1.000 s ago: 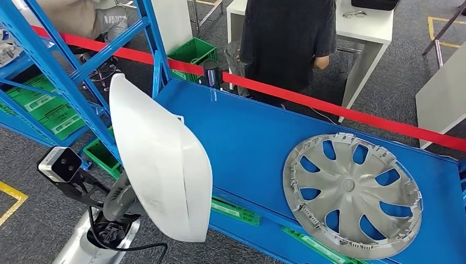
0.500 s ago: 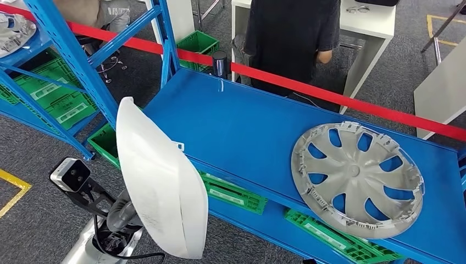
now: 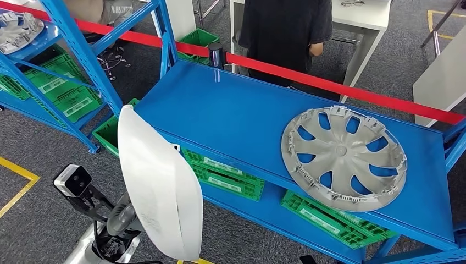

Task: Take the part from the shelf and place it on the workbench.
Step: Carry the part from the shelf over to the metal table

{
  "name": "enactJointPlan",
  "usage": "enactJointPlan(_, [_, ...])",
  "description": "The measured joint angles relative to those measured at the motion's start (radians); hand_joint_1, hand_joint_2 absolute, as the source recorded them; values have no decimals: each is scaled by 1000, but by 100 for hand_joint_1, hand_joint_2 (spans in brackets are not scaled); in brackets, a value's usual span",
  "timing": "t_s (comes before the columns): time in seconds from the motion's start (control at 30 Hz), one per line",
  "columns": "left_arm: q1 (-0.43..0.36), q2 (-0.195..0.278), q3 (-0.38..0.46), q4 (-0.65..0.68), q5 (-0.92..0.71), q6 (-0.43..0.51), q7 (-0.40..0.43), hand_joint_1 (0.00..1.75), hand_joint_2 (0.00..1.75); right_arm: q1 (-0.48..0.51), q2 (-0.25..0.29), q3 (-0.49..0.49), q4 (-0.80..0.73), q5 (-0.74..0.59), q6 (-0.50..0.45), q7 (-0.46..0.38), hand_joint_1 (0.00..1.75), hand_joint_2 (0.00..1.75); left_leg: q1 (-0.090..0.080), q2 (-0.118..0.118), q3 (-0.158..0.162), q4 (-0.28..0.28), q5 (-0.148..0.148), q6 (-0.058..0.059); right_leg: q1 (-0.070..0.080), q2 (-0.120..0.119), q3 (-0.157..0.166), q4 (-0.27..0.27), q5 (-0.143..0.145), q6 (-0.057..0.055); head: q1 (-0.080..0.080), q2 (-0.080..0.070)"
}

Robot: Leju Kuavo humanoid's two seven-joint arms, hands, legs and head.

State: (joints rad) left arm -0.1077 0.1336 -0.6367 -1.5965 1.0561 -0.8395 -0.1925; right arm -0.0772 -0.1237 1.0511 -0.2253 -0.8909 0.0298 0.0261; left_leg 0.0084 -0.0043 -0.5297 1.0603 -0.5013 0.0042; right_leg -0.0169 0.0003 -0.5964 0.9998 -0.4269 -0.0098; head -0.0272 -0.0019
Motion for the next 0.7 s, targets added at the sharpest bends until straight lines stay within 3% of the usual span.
enactJointPlan(0.07, [0,4,-2,-3,0,-1,0,175,175,1,6,0,-3,-1,4,9,0,0,-9,-2,52,-80,-11,16,-2,-1,-4,-2,13,12,0,0])
enactJointPlan(0.13, [-3,6,-5,-4,0,-5,1,175,175,3,7,-1,-3,-8,1,10,0,0,-13,0,50,-95,5,30,-6,-1,-8,-4,26,27,-1,0])
enactJointPlan(0.17, [-8,5,-7,-4,0,-6,1,175,175,5,6,-2,-3,-11,-1,8,0,0,-13,2,45,-103,18,39,-7,-1,-16,3,19,29,0,0])
enactJointPlan(0.23, [-18,2,-11,-4,0,-8,2,175,175,3,2,-3,-3,-11,-6,0,0,0,-9,8,24,-116,48,53,-5,-1,-47,67,-42,19,3,0])
enactJointPlan(0.3, [-23,2,-13,-4,-4,-7,4,175,175,-4,-5,-4,-4,-7,-8,-3,0,0,-12,10,-7,-115,71,56,-5,-1,-83,192,-126,9,6,0])
enactJointPlan(0.33, [-23,2,-14,-4,-7,-6,5,175,175,-7,-9,-4,-4,-5,-9,-3,0,0,-13,11,-24,-113,82,55,-5,-1,-92,249,-145,13,6,0])
enactJointPlan(0.37, [-23,2,-15,-4,-8,-6,6,175,175,-10,-12,-4,-5,-4,-9,-2,0,0,-14,13,-41,-111,94,54,-6,-1,-89,282,-142,23,6,0])
enactJointPlan(0.4, [-23,3,-16,-4,-9,-7,5,175,175,-13,-14,-5,-5,-2,-9,-1,0,0,-14,14,-58,-107,104,51,-7,-1,-70,283,-122,36,6,0])
enactJointPlan(0.47, [-23,3,-18,-4,-10,-8,1,175,175,-19,-16,-6,-9,2,-9,1,0,0,-13,14,-94,-91,121,43,-10,-1,15,183,-87,54,6,0])
enactJointPlan(0.53, [-23,4,-19,-4,-14,-10,-4,175,175,-25,-19,-9,-15,7,-9,0,0,0,-15,15,-122,-68,134,33,-7,1,106,47,-107,46,4,0])
enactJointPlan(0.57, [-22,4,-20,-4,-17,-11,-6,175,175,-27,-20,-11,-17,9,-10,-1,0,0,-16,15,-129,-60,140,28,-4,2,126,11,-124,38,4,0])
enactJointPlan(0.63, [-21,6,-23,-4,-20,-15,-9,175,175,-26,-23,-12,-19,12,-10,-2,0,0,-14,14,-136,-55,151,20,-3,1,122,3,-125,24,3,0])
enactJointPlan(0.67, [-20,8,-25,-4,-21,-17,-11,175,175,-25,-25,-13,-20,13,-10,-2,0,0,-12,13,-141,-49,143,15,-3,-1,116,4,-118,15,3,0])
enactJointPlan(0.7, [-19,10,-26,-4,-21,-19,-13,175,175,-23,-28,-13,-20,14,-10,-3,0,0,-9,11,-148,-29,116,8,-5,-2,108,4,-108,6,2,0])
